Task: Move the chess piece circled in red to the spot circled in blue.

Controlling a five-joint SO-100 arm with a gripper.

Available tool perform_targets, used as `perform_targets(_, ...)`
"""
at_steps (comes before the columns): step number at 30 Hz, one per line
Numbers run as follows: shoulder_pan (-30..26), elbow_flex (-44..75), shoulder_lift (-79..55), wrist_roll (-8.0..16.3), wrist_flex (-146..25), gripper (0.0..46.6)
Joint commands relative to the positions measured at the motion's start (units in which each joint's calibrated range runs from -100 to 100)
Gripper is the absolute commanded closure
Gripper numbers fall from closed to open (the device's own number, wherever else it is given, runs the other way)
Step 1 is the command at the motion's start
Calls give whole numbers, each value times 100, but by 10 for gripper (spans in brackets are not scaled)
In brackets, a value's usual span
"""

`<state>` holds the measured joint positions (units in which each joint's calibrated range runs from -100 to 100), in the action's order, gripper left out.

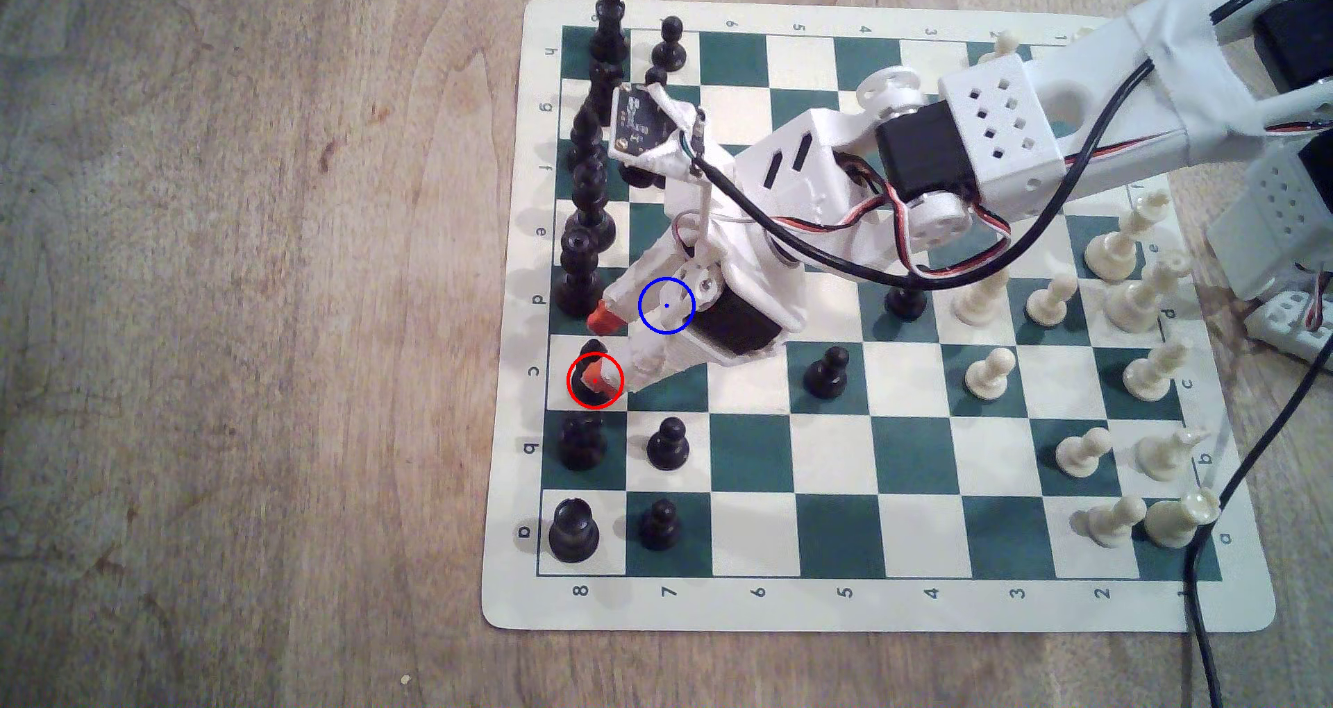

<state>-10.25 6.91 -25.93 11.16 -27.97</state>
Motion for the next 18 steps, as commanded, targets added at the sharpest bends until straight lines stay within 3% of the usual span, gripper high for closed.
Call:
perform_targets(1, 67, 514, 157, -29, 151, 339)
perform_targets(10, 90, 514, -21, -34, 340, 355)
perform_targets(18, 67, 514, -115, -34, 381, 314)
